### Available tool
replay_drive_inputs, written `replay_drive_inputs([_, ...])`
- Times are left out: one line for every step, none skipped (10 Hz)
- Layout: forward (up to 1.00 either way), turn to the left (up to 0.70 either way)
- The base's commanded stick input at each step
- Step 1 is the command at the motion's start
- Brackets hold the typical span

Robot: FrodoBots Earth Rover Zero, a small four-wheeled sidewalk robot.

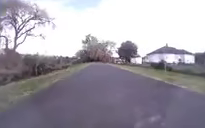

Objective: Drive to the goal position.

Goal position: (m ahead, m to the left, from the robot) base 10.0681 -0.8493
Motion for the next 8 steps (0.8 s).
replay_drive_inputs([0.85,0.0])
replay_drive_inputs([0.85,0.0])
replay_drive_inputs([0.85,0.0])
replay_drive_inputs([0.85,0.0])
replay_drive_inputs([0.85,0.0])
replay_drive_inputs([0.85,0.0])
replay_drive_inputs([0.85,0.0])
replay_drive_inputs([0.85,0.0])
